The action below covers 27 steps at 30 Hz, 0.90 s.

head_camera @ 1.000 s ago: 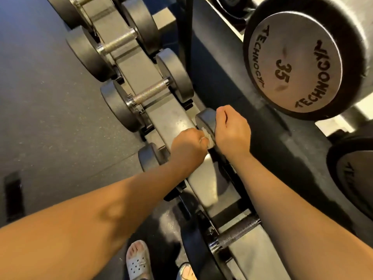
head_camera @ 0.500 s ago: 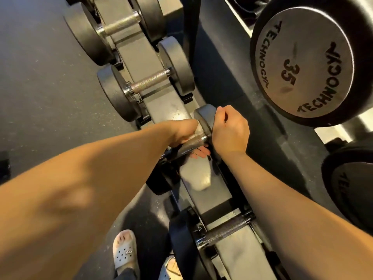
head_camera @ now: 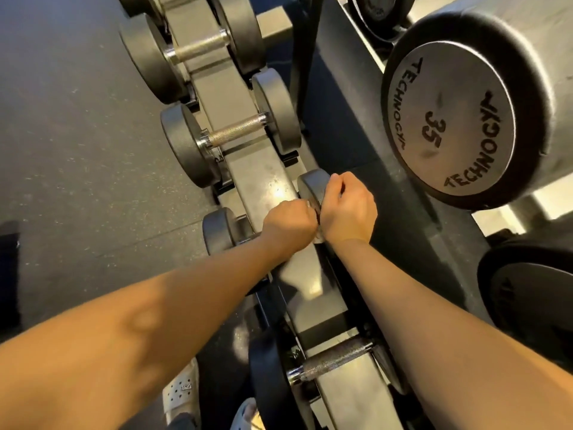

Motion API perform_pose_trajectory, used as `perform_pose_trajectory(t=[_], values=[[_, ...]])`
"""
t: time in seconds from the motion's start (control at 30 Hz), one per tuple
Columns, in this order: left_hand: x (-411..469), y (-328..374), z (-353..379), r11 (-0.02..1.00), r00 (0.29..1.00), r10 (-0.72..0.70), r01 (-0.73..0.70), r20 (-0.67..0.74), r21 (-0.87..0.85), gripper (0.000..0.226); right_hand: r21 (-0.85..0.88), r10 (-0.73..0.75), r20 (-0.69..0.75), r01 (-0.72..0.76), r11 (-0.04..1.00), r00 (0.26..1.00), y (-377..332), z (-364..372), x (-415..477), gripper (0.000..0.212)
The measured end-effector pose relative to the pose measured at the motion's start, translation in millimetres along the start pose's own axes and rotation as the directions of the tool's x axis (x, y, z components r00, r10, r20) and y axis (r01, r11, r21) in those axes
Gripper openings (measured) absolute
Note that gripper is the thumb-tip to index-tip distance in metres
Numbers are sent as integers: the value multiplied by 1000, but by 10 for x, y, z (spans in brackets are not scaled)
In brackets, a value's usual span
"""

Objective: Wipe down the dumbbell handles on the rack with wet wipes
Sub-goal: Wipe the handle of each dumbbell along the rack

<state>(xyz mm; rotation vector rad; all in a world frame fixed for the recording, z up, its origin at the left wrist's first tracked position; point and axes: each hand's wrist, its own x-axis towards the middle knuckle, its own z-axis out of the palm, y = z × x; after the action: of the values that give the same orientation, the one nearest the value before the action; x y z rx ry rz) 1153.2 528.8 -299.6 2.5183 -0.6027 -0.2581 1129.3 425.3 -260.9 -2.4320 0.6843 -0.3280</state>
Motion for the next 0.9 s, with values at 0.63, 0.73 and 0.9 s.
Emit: perform_pose_trajectory(t=[0.63,0.73,0.9], values=[[322,-56,-222,784,766,-333,549,550,-290,26,14,-105,-80,106,994,991,54,41,-30,34],[380,-125,-322,572,575,-169,718,800,-396,41,6,-109,-83,110,994,991,54,41,-32,33],[527,-261,-330,447,328,51,837,943,-315,49,2,-69,-61,69,998,996,61,62,-9,33]])
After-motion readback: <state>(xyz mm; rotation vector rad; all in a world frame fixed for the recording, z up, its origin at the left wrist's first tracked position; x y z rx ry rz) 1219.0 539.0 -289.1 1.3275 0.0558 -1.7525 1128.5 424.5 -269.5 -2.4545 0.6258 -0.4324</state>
